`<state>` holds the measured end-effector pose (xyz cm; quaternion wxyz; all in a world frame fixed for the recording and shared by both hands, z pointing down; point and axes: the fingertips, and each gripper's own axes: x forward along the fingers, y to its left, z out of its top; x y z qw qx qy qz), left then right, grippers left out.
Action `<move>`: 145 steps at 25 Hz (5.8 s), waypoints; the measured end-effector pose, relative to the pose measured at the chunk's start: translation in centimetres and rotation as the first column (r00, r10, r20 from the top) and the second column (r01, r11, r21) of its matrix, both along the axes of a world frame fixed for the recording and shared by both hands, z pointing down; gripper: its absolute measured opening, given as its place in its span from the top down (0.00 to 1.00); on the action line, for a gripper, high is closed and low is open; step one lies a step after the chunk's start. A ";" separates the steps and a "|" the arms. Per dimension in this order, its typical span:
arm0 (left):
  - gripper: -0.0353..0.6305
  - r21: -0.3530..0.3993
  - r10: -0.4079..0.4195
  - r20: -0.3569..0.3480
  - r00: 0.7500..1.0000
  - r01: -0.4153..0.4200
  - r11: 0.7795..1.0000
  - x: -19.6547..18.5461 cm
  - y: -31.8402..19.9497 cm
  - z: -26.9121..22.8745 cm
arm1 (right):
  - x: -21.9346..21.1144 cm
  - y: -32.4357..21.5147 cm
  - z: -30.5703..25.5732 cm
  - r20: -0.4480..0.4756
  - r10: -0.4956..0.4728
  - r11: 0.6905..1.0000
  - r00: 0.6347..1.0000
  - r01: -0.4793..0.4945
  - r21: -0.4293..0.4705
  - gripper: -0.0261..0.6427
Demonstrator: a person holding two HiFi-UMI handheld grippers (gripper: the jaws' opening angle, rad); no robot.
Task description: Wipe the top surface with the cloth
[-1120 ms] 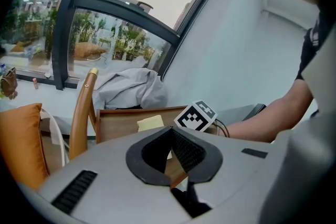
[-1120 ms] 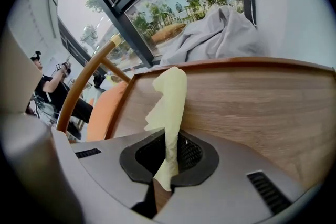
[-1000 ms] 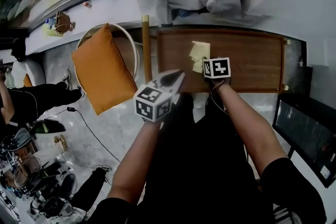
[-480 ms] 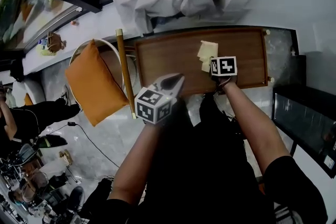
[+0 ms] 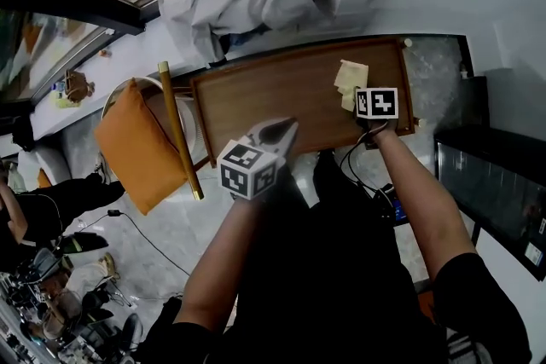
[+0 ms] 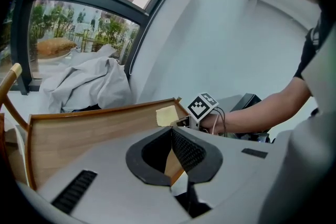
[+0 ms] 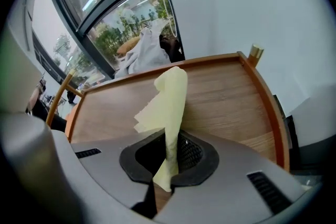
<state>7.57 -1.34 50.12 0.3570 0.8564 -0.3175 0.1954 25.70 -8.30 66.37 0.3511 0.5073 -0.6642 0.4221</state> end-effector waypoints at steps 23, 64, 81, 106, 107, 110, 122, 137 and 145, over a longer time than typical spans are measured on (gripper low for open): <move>0.93 0.004 0.017 -0.054 0.998 -0.016 1.000 3.5 0.3 0.2 | 13.0 0.8 -1.7 -0.177 0.186 0.982 0.966 -0.179 0.056 0.91; 0.93 0.034 -0.189 -0.065 0.980 0.192 0.981 -24.2 4.5 -3.1 | -42.7 8.8 -0.2 0.207 -0.409 0.906 0.889 0.423 -0.022 0.91; 0.93 0.034 -0.135 -0.071 0.988 0.138 0.990 -18.9 3.5 -2.9 | -29.8 7.5 1.7 0.074 -0.337 0.934 0.938 0.344 -0.101 0.91; 0.93 0.006 0.030 -0.100 0.995 -0.030 1.000 -0.5 1.6 -1.3 | -4.9 4.9 0.7 0.000 -0.075 0.994 0.997 0.074 -0.085 0.91; 0.93 0.002 0.032 -0.101 0.994 -0.032 0.999 0.1 1.6 -1.1 | -4.0 4.8 0.6 -0.004 -0.067 0.994 0.998 0.066 -0.083 0.91; 0.93 -0.005 0.045 -0.101 0.994 -0.045 0.999 1.6 1.7 -0.5 | -1.6 4.6 0.4 -0.014 -0.040 0.996 0.999 0.039 -0.076 0.91; 0.93 -0.003 0.096 -0.113 0.989 -0.097 0.995 6.9 1.6 -0.2 | 8.2 3.7 -0.4 -0.159 0.025 0.998 0.987 -0.033 -0.047 0.91; 0.93 0.002 0.083 -0.123 0.989 -0.084 0.996 5.8 1.0 -0.5 | 12.6 4.2 -1.1 -0.391 0.145 0.985 0.909 -0.172 -0.035 0.91; 0.93 0.014 0.011 -0.110 0.994 -0.009 1.000 0.3 1.1 -1.4 | 5.2 1.5 -4.4 -0.142 0.128 0.986 0.982 -0.111 0.122 0.91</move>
